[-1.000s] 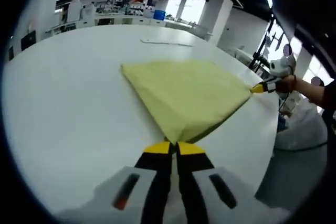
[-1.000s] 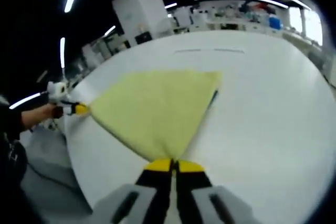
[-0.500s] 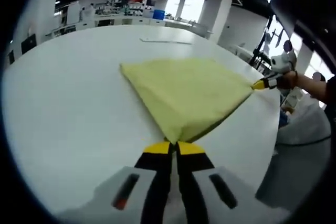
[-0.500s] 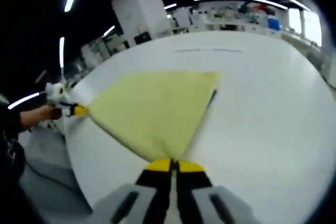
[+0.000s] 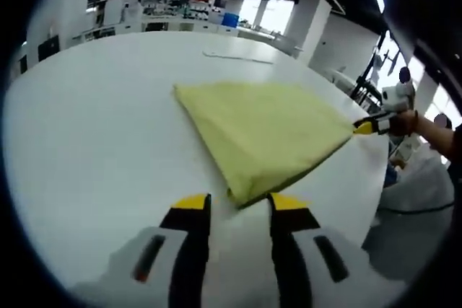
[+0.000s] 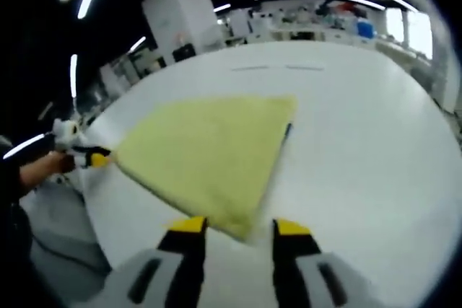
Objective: Fold the garment on the visible template until the final outline fits inside the template.
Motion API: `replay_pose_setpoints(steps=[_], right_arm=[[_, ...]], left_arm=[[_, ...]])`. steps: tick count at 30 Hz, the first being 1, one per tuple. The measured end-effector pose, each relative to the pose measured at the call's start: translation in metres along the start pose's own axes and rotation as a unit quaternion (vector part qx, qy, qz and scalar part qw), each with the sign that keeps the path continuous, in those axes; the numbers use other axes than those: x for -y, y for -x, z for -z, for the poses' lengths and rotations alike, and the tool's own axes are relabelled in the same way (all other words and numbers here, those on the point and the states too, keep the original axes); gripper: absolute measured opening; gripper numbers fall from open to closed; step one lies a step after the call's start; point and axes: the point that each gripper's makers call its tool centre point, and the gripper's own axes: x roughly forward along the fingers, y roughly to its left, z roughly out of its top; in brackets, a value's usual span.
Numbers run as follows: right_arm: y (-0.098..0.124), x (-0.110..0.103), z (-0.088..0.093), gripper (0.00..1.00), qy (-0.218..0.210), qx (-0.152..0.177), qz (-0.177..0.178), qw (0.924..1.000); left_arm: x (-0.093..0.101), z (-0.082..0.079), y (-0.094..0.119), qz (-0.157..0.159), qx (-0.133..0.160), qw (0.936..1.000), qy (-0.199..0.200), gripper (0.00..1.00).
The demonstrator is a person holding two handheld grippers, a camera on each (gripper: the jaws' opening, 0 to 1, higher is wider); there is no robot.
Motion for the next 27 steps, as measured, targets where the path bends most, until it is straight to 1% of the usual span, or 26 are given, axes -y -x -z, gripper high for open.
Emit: replay_pose_setpoints(steps=[2, 3, 6, 8, 10, 12, 16, 19, 24, 27], right_arm=[[0.001, -0.003, -0.004, 0.5, -0.003, 0.006, 0.002, 1.0], [0.002, -0.006, -0.007, 0.56, 0.0, 0.007, 0.003, 1.0], [0.005, -0.012, -0.013, 0.66, 0.007, 0.008, 0.002, 0.9999], [0.009, -0.018, -0.019, 0.68, 0.016, 0.013, -0.005, 0.9998], [0.014, -0.026, -0.026, 0.71, 0.023, 0.021, -0.01, 0.9995], [0.017, -0.03, -0.031, 0.74, 0.027, 0.026, -0.014, 0.9992], [0.029, -0.05, -0.04, 0.79, 0.042, 0.036, -0.026, 0.9981], [0.038, -0.062, -0.045, 0.82, 0.053, 0.041, -0.031, 0.9972], [0.05, -0.072, -0.052, 0.86, 0.054, 0.057, -0.037, 0.9962], [0.058, -0.079, -0.054, 0.9, 0.049, 0.068, -0.042, 0.9956]], left_arm=[[-0.001, -0.003, 0.003, -0.001, 0.006, 1.0, 0.005, 0.39], [-0.003, -0.005, 0.005, -0.001, 0.009, 0.9999, 0.004, 0.41], [0.002, -0.014, 0.011, -0.004, 0.015, 0.9999, -0.001, 0.5], [0.003, -0.019, 0.015, -0.006, 0.021, 0.9997, -0.006, 0.57], [0.007, -0.025, 0.021, -0.006, 0.027, 0.9995, -0.012, 0.62], [0.01, -0.03, 0.026, -0.004, 0.033, 0.9994, -0.011, 0.65], [0.02, -0.044, 0.037, -0.007, 0.046, 0.9987, -0.021, 0.74], [0.026, -0.047, 0.045, -0.009, 0.041, 0.9983, -0.04, 0.77], [0.031, -0.051, 0.056, -0.031, 0.03, 0.9961, -0.076, 0.81], [0.035, -0.054, 0.06, -0.033, 0.034, 0.9959, -0.077, 0.84]])
